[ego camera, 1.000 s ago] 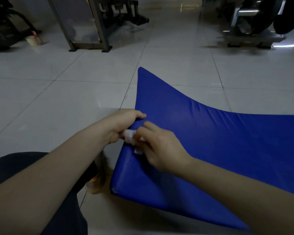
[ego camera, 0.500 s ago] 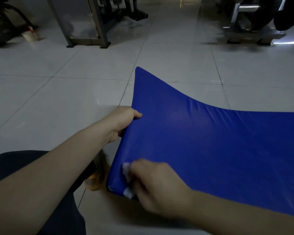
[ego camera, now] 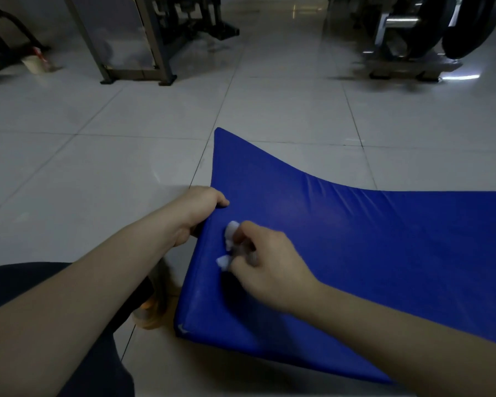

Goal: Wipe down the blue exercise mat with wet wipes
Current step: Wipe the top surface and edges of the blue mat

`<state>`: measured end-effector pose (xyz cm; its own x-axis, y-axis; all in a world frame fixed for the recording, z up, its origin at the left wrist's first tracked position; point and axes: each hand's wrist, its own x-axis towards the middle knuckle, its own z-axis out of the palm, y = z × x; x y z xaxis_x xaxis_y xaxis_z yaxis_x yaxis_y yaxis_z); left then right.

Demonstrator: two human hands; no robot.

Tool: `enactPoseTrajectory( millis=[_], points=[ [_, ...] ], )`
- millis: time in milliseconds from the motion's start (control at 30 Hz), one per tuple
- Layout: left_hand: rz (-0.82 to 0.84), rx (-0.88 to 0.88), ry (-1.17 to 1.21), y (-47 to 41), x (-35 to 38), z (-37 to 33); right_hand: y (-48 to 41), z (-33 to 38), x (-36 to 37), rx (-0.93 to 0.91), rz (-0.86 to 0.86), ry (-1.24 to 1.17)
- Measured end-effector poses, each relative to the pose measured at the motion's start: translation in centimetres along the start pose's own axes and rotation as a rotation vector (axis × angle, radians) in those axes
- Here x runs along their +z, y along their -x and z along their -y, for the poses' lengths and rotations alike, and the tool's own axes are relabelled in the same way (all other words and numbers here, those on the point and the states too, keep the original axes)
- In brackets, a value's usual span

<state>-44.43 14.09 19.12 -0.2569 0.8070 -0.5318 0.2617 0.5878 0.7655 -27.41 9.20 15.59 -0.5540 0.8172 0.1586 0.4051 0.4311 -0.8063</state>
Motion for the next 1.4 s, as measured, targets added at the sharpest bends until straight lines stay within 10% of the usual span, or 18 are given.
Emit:
enactPoseTrajectory(
  millis=[200, 600, 967, 1267, 1400],
  points=[
    [0.044, 0.009, -0.003, -0.2, -0.1, 0.2, 1.0, 0.7, -1.2, -0.292, 0.244, 0.222],
    [0.094, 0.022, 0.033, -0.7, 0.8, -0.2, -5.8, -2.8, -1.7, 0.055, -0.217, 0.088],
    [0.111, 0.002, 0.317, -0.6, 1.8, -0.5, -0.5, 2.4, 0.4, -0.511, 0.076, 0.261],
    [0.104, 0.031, 0.230, -1.3, 1.5, -0.8, -6.7, -5.5, -3.4, 0.190, -0.256, 0.106],
    [0.081, 0.046, 0.168, -1.5, 1.5, -0.7, -6.0, -4.1, -2.3, 0.198, -0.242, 0.037]
  ],
)
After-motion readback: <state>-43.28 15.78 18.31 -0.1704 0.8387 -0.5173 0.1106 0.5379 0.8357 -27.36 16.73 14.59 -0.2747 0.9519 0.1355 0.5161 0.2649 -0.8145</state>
